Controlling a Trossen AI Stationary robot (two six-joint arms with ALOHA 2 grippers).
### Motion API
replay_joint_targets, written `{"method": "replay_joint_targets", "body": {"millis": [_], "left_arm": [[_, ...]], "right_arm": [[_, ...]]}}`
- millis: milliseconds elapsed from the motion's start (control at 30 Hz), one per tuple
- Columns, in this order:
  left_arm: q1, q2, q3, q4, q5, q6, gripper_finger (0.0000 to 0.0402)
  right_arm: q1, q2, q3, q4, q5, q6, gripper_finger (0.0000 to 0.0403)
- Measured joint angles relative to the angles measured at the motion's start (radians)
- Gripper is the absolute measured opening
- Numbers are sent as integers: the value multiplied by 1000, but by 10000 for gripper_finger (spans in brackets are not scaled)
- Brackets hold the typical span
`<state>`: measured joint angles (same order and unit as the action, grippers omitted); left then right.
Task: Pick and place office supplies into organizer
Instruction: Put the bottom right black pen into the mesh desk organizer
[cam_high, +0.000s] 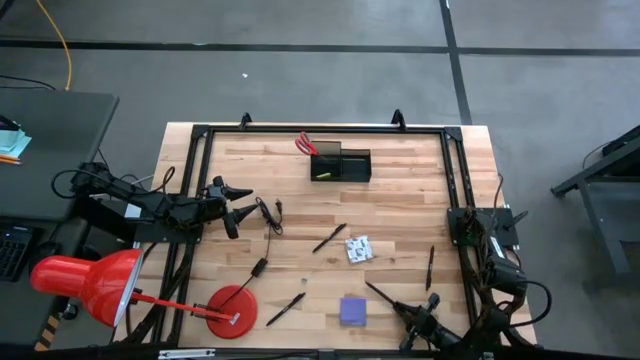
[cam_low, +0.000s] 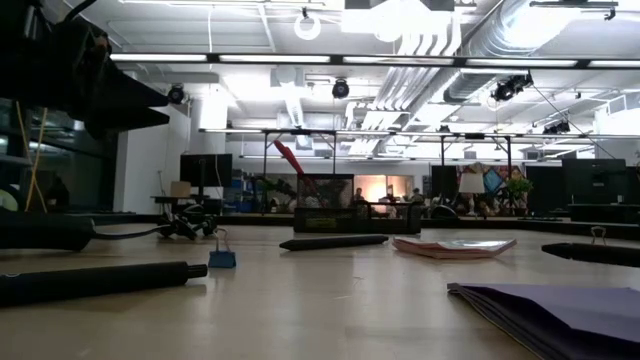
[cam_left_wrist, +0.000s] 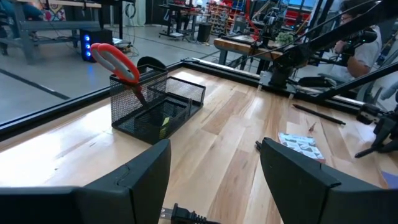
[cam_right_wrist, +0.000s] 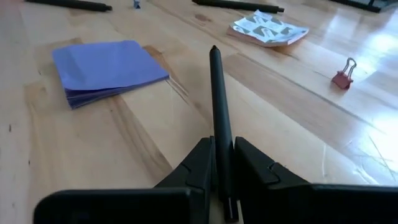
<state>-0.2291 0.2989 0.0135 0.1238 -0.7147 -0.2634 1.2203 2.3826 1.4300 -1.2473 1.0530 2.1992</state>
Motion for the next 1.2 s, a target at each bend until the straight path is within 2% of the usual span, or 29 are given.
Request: {"method": "replay_joint_targets", "body": {"millis": [133, 400, 533, 700, 1200], "left_arm": [[0, 0, 0, 0, 0, 0, 232], [0, 0, 0, 0, 0, 0, 232], [0, 0, 0, 0, 0, 0, 232], [0, 0, 0, 0, 0, 0, 232], [0, 0, 0, 0, 0, 0, 232]], "right_arm": [[-11, 4, 19, -40, 4, -43, 32], [-32, 6, 101, -241, 12, -46, 32], [-37, 6, 138, -336, -16, -42, 32], [-51, -12, 149, -332, -19, -90, 32], [-197, -155, 149, -324, 44, -418, 31]]}}
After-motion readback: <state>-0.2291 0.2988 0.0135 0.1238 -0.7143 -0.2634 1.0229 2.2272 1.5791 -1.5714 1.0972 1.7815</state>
